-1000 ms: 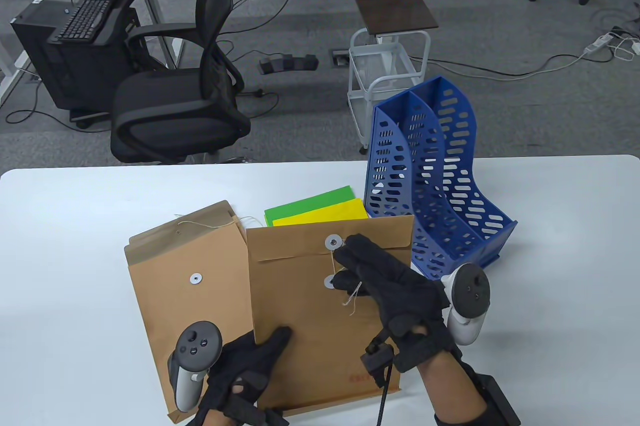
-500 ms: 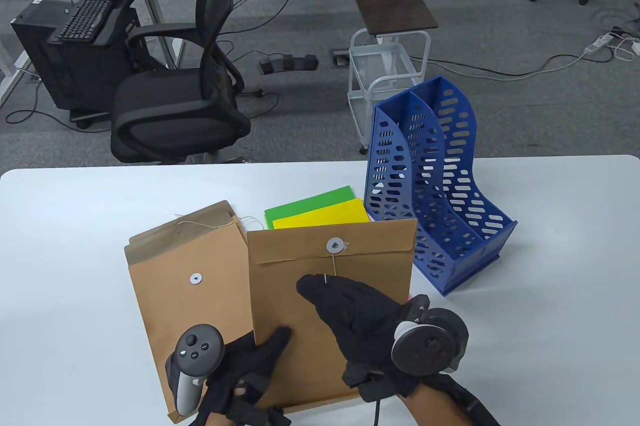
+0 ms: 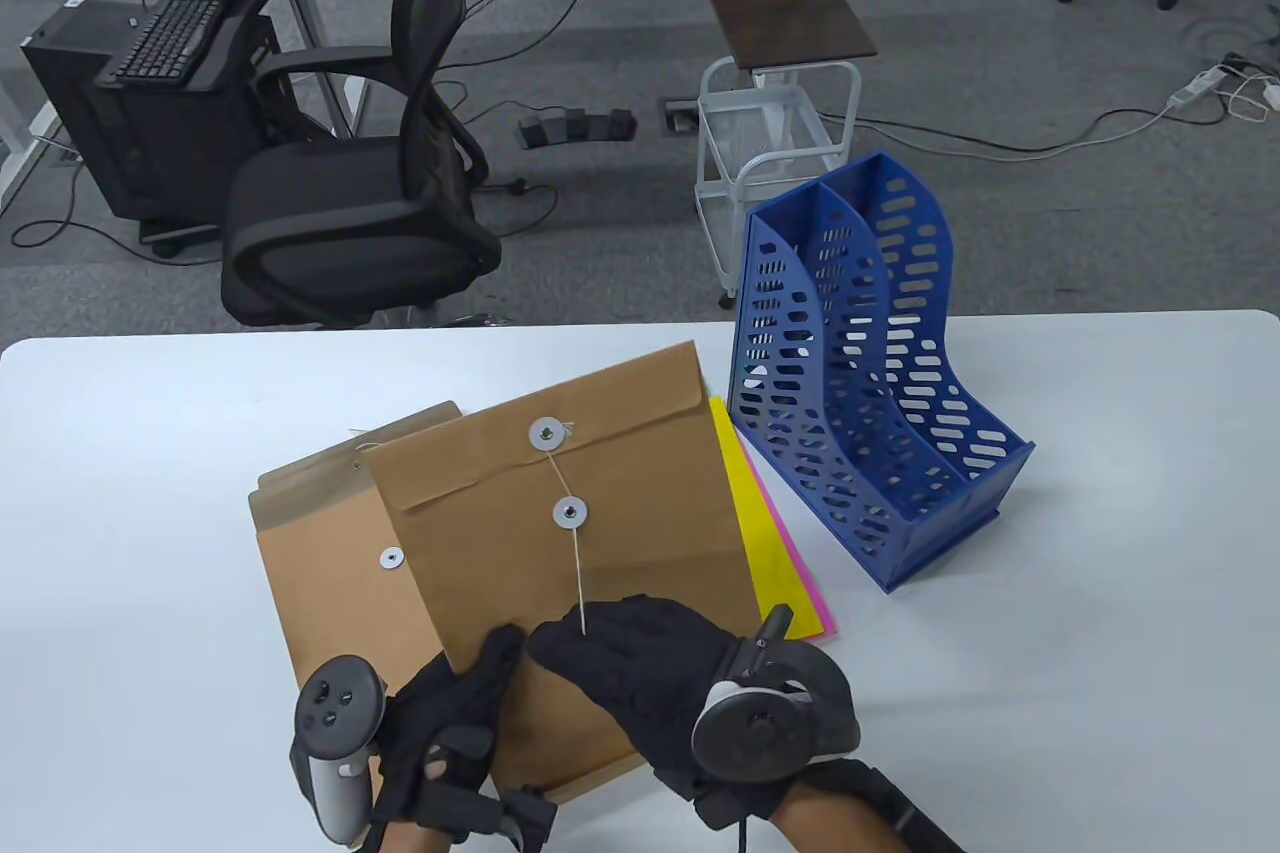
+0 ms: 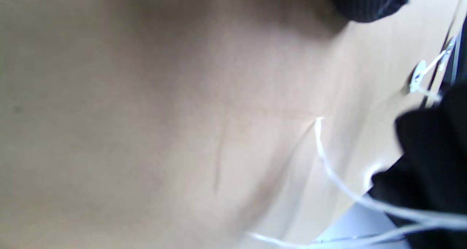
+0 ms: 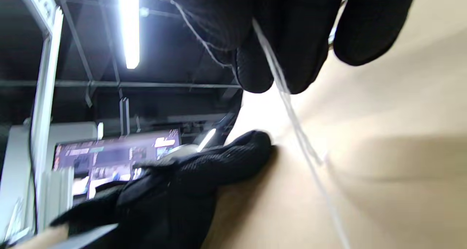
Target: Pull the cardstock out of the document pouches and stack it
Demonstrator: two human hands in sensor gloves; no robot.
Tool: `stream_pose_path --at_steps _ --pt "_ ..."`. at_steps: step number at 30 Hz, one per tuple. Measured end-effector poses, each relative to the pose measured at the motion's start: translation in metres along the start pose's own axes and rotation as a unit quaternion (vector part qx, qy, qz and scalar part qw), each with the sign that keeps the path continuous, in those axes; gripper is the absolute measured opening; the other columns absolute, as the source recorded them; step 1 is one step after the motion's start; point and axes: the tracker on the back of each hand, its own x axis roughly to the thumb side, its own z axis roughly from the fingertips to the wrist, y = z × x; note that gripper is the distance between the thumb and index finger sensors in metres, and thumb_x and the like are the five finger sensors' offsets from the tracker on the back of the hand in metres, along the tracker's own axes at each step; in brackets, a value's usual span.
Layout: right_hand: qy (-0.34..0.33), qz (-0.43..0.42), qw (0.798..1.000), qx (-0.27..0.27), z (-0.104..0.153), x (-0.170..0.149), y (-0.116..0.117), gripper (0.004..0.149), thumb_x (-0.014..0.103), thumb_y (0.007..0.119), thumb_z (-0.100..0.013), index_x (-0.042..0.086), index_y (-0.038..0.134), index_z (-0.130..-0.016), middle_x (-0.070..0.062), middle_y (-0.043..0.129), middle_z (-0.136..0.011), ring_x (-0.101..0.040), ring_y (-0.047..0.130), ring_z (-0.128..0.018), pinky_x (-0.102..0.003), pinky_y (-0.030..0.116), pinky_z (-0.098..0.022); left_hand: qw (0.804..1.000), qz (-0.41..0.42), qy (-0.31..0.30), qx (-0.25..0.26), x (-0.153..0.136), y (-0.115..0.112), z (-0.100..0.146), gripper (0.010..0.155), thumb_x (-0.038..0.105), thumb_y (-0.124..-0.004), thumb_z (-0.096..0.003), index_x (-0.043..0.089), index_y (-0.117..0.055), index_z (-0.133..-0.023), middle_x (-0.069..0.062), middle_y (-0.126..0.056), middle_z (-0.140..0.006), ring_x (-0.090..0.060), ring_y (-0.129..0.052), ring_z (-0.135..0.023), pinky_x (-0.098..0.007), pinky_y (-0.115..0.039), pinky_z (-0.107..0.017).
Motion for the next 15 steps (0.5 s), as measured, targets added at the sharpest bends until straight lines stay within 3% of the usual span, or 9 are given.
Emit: stream_pose_path --at_steps 5,7,9,12,15 --pt "0.109 -0.072 0.989 -0.071 0.006 -0.046 -0.032 0.043 0.026 0.078 -0.051 0.023 0.081 -0.093 0.001 0.098 -0.086 -0.030 0.098 -0.074 -0.052 0.081 -0.053 1.000 0.017 -0.006 0.021 0.000 0.009 0.000 0.047 0.055 -0.070 -0.0497 0.033 -0.088 -0.088 0.005 -0.106 -0.076 -0.015 -0.110 -0.058 -0.036 -0.092 -0.046" --pt "0.158 -0.108 0.976 -0.100 0.012 -0.067 -0.045 0.043 0.025 0.078 -0.051 0.022 0.081 -0.094 -0.001 0.098 -0.085 -0.031 0.100 -0.071 -0.052 0.081 -0.051 1.000 -0.012 -0.020 -0.001 0.001 0.009 -0.002 0.047 0.055 -0.070 -0.0501 0.033 -0.087 -0.088 0.006 -0.106 -0.077 -0.015 -0.109 -0.059 -0.036 -0.091 -0.048" --pt "0.216 -0.134 0.963 -0.093 0.017 -0.085 -0.055 0.043 0.024 0.078 -0.052 0.021 0.081 -0.094 -0.003 0.098 -0.086 -0.033 0.099 -0.072 -0.054 0.080 -0.051 0.998 -0.049 -0.026 -0.013 0.003 0.006 -0.003 0.047 0.055 -0.070 -0.0504 0.034 -0.086 -0.089 0.006 -0.105 -0.078 -0.015 -0.109 -0.060 -0.035 -0.091 -0.048" --pt "0.327 -0.056 0.938 -0.099 0.028 -0.103 -0.067 0.044 0.021 0.077 -0.053 0.020 0.080 -0.096 -0.008 0.089 -0.096 -0.038 0.090 -0.083 -0.058 0.074 -0.057 0.996 -0.081 -0.039 -0.014 0.007 0.000 -0.001 0.047 0.055 -0.070 -0.0500 0.034 -0.087 -0.088 0.007 -0.106 -0.077 -0.014 -0.110 -0.059 -0.035 -0.091 -0.048" --pt "0.374 -0.004 0.924 -0.082 0.035 -0.117 -0.072 0.048 0.023 0.076 -0.053 0.020 0.073 -0.101 -0.010 0.078 -0.105 -0.039 0.080 -0.091 -0.060 0.070 -0.060 0.997 -0.068 -0.044 -0.018 0.008 -0.001 -0.001 0.047 0.055 -0.070 -0.0500 0.034 -0.087 -0.088 0.006 -0.106 -0.077 -0.014 -0.110 -0.059 -0.035 -0.091 -0.048"
